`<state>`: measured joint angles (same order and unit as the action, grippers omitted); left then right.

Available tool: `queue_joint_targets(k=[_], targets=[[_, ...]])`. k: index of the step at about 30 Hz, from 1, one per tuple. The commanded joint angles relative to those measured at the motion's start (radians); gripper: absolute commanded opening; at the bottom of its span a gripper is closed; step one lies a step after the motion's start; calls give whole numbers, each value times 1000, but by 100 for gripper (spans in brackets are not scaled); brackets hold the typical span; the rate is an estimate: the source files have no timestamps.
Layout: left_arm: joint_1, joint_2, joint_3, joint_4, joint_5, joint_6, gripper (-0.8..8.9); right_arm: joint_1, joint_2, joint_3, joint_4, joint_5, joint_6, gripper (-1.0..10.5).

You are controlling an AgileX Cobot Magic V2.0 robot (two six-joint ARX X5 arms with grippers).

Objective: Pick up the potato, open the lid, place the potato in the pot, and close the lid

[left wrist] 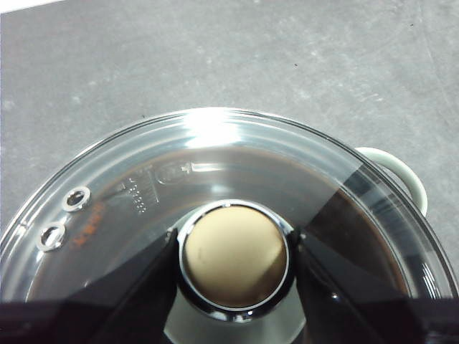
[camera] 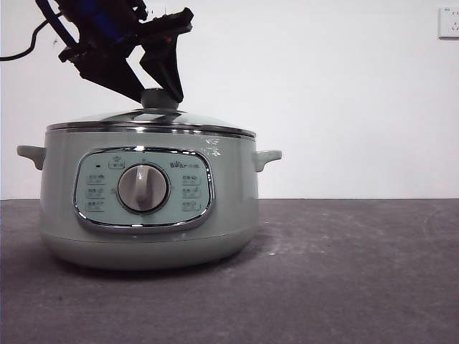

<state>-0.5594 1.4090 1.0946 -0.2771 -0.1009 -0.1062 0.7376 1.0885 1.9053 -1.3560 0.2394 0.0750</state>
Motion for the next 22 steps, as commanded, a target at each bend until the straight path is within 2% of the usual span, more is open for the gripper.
queue_joint_targets(k=[1, 7, 8, 9, 12, 22], targets=[[-4, 26, 6, -2, -2, 21, -8, 0, -2, 2, -12, 3, 11, 531], [-4, 28, 6, -61, -2, 21, 22, 0, -2, 2, -12, 2, 14, 531], [-4, 28, 6, -61, -2, 21, 85, 0, -2, 2, -12, 2, 14, 531], [-2, 28, 6, -59, -2, 21, 191, 0, -2, 2, -12, 2, 15, 531], [0, 21, 6, -45, -3, 21, 390, 0, 1, 2, -12, 2, 24, 531], [-26, -166, 6, -23, 1, 20, 405, 0, 23, 2, -12, 4, 22, 530]])
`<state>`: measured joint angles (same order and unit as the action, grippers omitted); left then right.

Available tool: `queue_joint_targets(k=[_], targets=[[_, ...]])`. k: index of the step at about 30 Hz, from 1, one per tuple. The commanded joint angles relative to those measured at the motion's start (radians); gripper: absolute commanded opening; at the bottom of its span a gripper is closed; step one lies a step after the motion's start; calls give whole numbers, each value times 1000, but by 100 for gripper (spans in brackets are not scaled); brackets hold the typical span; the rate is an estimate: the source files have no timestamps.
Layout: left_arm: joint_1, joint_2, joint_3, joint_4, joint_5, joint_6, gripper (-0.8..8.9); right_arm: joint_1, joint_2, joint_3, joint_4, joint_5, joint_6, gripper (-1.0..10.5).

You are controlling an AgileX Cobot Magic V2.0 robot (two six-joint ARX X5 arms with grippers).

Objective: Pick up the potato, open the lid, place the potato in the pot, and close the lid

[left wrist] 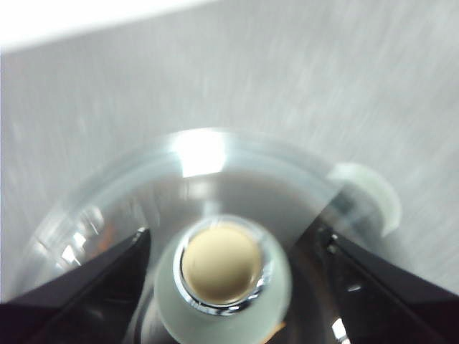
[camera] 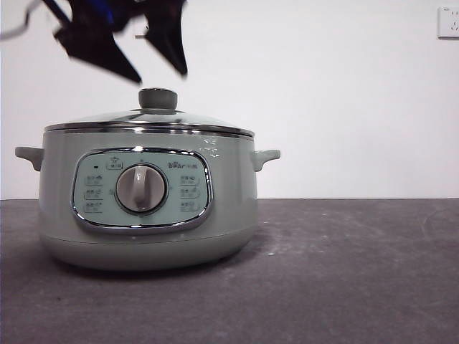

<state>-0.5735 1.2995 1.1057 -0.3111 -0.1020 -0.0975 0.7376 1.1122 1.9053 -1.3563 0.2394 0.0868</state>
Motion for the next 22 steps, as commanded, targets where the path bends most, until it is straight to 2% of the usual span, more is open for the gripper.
queue_joint_targets(k=[1, 11, 13, 16, 17, 19, 22], targets=[[-16, -84, -5, 6, 5, 11, 404, 0, 0, 1, -11, 4, 11, 530], [-51, -382, -5, -171, 110, -29, 398, 0, -1, -8, -1, 3, 11, 259], [-60, -433, -5, -186, 115, -34, 303, 0, -10, -31, 19, 3, 11, 204], [-71, -503, -5, -193, 148, -34, 22, 0, -39, -102, 80, 3, 11, 86], [-75, -523, -5, -192, 158, -34, -16, 0, -52, -135, 107, 3, 11, 46], [-81, -557, -5, -200, 153, -32, -8, 0, -81, -212, 166, 3, 11, -17], [-82, -591, -5, -240, 113, -24, -8, 0, -129, -337, 262, 3, 11, -16]])
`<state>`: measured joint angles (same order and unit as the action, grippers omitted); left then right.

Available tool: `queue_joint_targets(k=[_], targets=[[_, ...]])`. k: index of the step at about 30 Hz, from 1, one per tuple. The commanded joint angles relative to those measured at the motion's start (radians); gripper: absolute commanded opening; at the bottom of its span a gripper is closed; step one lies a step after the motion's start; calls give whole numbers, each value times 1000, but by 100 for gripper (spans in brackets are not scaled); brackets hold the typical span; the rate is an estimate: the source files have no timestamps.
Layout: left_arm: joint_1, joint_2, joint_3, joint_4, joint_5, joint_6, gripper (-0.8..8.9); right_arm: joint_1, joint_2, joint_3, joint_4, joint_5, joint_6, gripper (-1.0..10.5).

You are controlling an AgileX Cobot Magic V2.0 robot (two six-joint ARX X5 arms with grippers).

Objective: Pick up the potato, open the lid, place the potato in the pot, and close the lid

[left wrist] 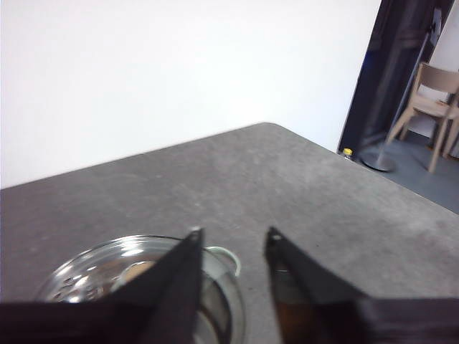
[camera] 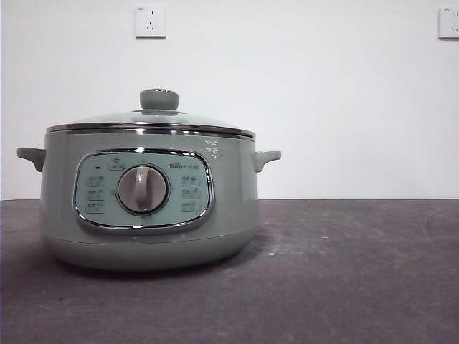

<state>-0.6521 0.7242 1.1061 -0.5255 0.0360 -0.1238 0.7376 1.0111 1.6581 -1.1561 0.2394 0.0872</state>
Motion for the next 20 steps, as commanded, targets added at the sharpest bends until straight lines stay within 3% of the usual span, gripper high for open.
queue_joint_targets(k=[1, 6, 9, 16, 20], targets=[[-3, -24, -5, -46, -45, 11, -8, 0, -48, -141, 102, 3, 11, -15], [-4, -36, -14, -137, -95, 106, -8, 0, -151, -404, 325, 4, 10, -15], [-5, -53, -60, -124, -96, 122, -8, 0, -219, -575, 476, 3, 11, -15], [-18, -148, -303, 40, -113, 125, -8, 3, -352, -920, 736, 2, 17, -15], [-27, -221, -454, 128, -114, 113, -8, 3, -404, -1052, 808, 2, 60, -14]])
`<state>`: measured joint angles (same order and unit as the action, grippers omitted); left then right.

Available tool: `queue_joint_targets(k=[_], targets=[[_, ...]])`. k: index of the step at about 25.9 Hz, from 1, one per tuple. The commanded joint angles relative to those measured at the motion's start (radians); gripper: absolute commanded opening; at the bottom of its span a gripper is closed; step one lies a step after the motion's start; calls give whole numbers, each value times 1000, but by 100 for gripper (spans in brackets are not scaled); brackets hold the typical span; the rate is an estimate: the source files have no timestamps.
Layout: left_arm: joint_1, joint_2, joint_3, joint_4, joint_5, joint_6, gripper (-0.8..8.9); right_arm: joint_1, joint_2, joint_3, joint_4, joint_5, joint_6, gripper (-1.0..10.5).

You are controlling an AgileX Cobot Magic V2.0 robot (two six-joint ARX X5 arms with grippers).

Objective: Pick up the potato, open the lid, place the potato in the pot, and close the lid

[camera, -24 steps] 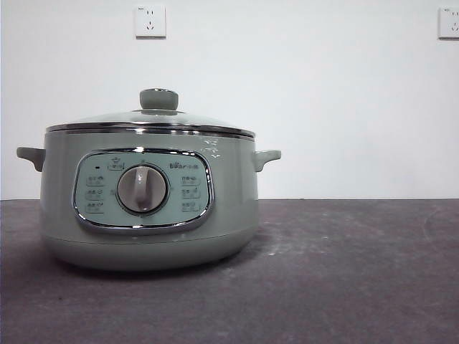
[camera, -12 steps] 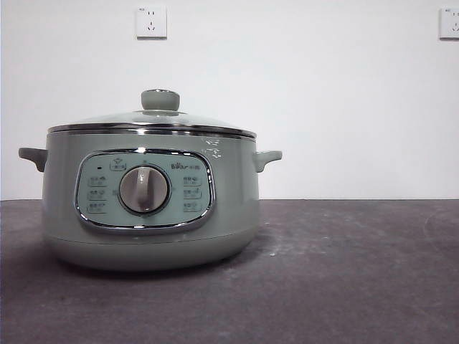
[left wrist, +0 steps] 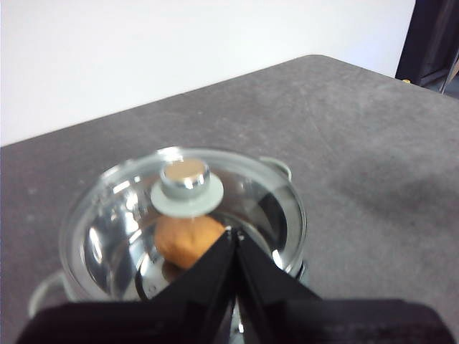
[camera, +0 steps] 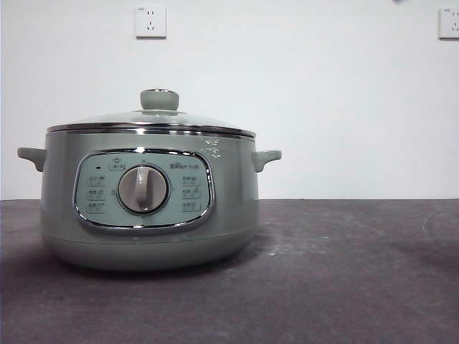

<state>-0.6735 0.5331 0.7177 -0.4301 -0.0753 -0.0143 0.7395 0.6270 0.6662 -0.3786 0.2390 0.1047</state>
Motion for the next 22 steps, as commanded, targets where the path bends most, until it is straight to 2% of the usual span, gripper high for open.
queue_joint_targets(k=[1, 5, 17, 20, 22], targets=[[-6, -42, -94, 47, -2, -1, -8, 1, -24, -82, 34, 3, 49, -12], [-6, -44, -119, 22, 1, -48, -3, 0, -6, -93, 0, 24, 66, -8], [-6, 1, -119, -12, -2, -48, -3, 0, -5, -93, -5, 25, 62, 1], [-3, -15, -119, -18, -34, 52, -3, 0, -5, -93, -5, 25, 63, 1], [42, -60, -122, 3, -53, 129, -3, 0, -5, -93, -5, 25, 63, 1]])
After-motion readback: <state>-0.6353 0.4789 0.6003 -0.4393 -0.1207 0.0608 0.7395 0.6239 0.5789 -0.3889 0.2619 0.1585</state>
